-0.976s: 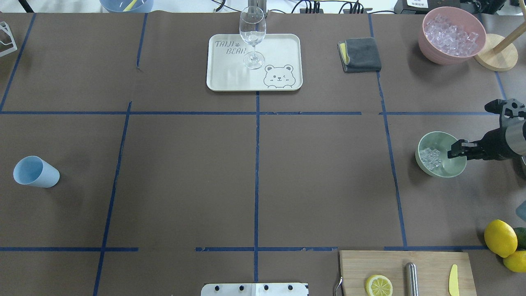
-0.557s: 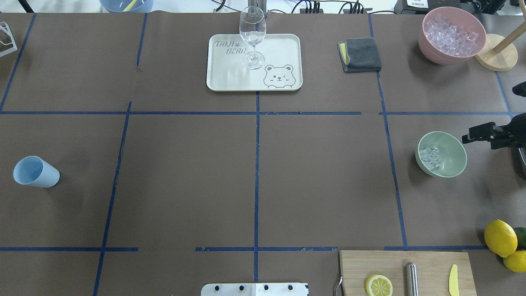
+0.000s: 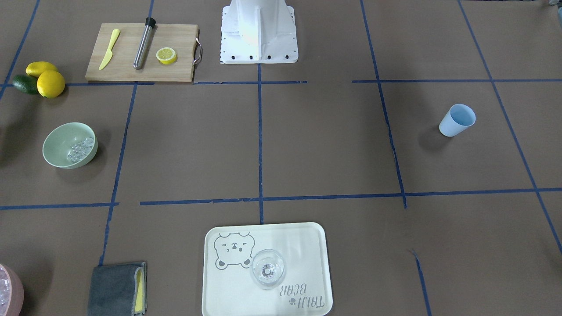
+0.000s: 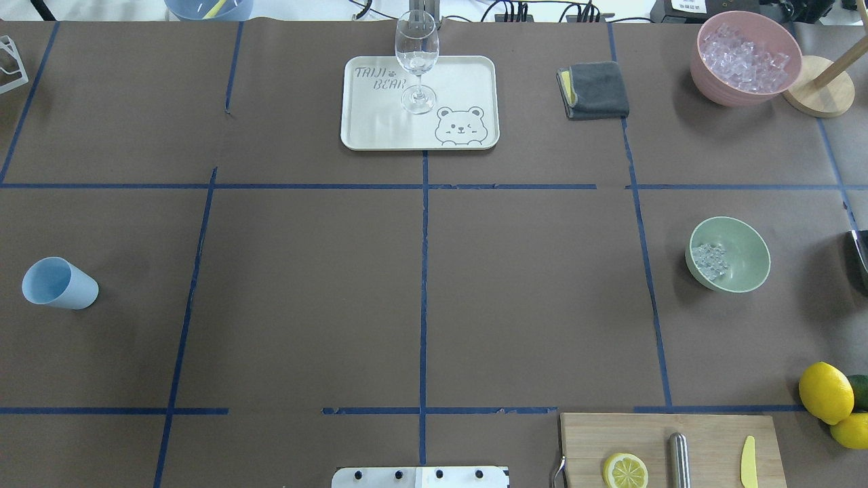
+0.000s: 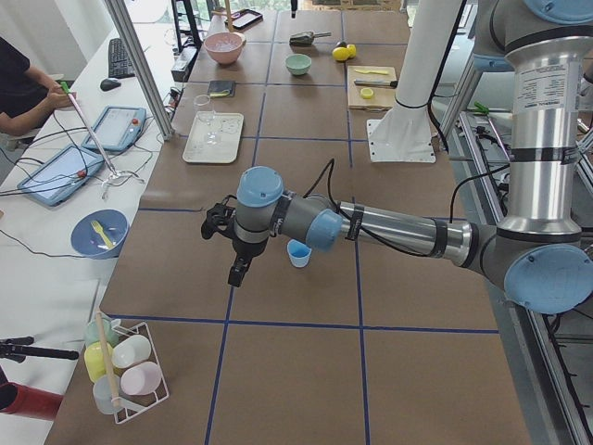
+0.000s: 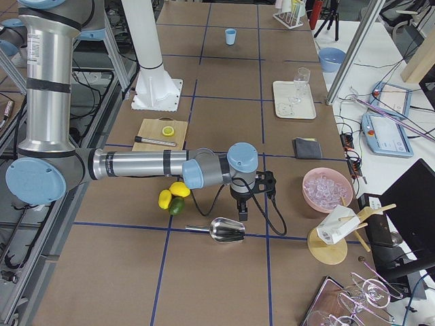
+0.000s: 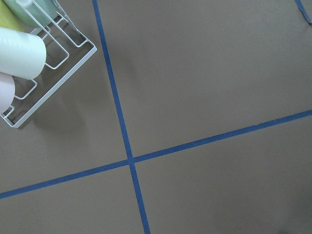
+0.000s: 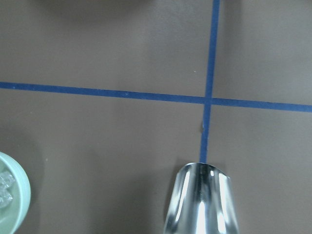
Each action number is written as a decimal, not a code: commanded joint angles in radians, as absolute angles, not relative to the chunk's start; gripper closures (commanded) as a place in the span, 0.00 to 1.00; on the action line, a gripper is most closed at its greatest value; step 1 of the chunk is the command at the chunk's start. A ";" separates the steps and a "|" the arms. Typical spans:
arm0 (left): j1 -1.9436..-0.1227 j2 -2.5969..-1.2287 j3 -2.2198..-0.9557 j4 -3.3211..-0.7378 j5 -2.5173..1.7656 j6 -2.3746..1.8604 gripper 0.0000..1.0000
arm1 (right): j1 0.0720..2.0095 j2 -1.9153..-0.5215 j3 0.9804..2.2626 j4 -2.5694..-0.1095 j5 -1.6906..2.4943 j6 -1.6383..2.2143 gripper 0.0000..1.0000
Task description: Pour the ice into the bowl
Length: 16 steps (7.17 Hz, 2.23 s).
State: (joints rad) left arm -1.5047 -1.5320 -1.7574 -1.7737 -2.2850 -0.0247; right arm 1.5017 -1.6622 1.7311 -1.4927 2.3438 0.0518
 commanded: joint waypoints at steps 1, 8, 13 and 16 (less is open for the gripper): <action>-1.534 -1.565 -1.704 -1.671 -2.369 0.029 0.00 | 1.589 -1.643 1.755 -1.730 2.330 -0.245 0.00; -1.555 -1.457 -1.855 -1.419 -2.353 0.160 0.00 | 1.562 -1.625 1.793 -1.815 2.309 -0.285 0.00; -1.565 -1.459 -1.804 -1.594 -2.386 0.160 0.00 | 1.557 -1.631 1.796 -1.805 2.325 -0.268 0.00; -1.592 -1.465 -1.778 -1.586 -2.381 0.164 0.00 | 1.557 -1.628 1.790 -1.804 2.332 -0.267 0.00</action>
